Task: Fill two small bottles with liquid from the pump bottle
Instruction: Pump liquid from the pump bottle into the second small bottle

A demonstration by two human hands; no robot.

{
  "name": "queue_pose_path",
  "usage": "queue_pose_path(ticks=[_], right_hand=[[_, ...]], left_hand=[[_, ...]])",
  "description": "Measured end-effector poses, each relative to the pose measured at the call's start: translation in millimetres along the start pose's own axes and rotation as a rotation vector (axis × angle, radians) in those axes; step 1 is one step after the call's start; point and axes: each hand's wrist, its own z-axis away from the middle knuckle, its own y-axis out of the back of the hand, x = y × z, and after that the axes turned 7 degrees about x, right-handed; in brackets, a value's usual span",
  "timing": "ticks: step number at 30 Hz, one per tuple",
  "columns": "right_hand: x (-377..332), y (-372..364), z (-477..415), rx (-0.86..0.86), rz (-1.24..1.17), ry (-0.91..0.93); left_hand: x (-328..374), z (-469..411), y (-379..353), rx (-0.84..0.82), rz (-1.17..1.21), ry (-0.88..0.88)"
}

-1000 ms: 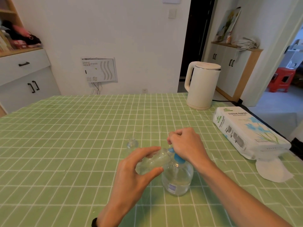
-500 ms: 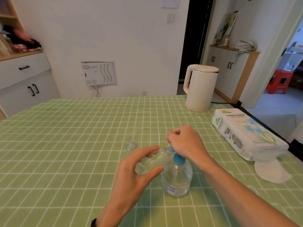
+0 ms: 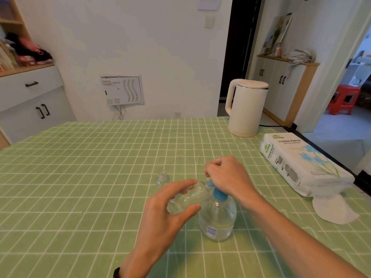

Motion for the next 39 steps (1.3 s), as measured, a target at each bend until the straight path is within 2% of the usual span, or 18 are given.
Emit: queue_pose_path(ticks=[4,11,19,28,39], right_hand=[[-5.0,3.7,-1.1,-0.006,0.032,0.05],[-0.5,-2.0,-2.1,-0.001,0.001,-0.021],[5.2,-6.2,1.2,0.01,-0.003,-0.022],[-6.3,3.4,-0.3,-0.06,-0.036,0.029],[4.1,-4.0,0.8,-0.112,-0.094,-0.02]], left_hand=[[3.4,-3.0,1.2,0.004,-0.011,-0.014],[-3.5,0.4,-2.7,0.009,0.015,0.002],[-10.1,6.5,-7.4,0.013,0.047,0.037],[-2.2,-0.8,-1.9,0.014,-0.003,-0.033],[-9.6,6.7,-7.3,0.018,0.033,0.018]])
